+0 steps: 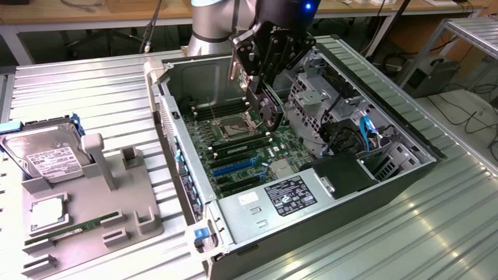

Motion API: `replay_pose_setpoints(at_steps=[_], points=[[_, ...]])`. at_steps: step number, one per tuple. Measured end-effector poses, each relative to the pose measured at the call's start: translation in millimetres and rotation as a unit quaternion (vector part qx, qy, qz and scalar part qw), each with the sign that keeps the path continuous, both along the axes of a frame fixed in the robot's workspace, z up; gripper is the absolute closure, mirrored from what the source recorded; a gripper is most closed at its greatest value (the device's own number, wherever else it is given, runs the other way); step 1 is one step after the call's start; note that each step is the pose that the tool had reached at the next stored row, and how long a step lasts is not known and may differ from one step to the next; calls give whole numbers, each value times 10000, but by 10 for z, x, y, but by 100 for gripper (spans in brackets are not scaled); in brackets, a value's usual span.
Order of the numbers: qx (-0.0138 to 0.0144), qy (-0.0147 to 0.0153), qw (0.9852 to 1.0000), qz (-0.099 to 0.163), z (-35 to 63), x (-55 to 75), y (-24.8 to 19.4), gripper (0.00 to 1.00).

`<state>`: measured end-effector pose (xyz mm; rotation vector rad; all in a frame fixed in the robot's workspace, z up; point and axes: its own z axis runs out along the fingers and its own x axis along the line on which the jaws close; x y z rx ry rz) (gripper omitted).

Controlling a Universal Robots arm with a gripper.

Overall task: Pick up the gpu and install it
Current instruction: 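Insert the gpu into the slot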

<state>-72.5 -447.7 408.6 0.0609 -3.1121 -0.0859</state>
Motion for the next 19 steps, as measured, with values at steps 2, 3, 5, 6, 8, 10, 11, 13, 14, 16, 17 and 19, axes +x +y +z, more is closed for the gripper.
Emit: replay_pose_setpoints(at_steps=[2, 3, 5, 6, 8, 10, 11, 13, 14, 16, 17, 19], points=[[0, 0, 10000, 0, 0, 0, 0, 74], [0, -5, 10000, 1, 0, 0, 0, 74], [3, -17, 9998, 213, -2, 0, 0, 74], [3, -18, 9996, 297, -2, -1, 0, 74], [4, -20, 9988, 489, -2, -1, 0, 74], [5, -22, 9974, 716, -3, 0, 0, 74], [5, -23, 9968, 802, -3, 0, 0, 74], [5, -25, 9950, 996, -4, 0, 0, 74], [6, -26, 9940, 1090, -5, 0, 0, 74], [6, -27, 9919, 1269, -5, 0, 0, 74], [6, -28, 9908, 1353, -5, 0, 0, 74], [7, -30, 9878, 1555, -6, 0, 0, 74]])
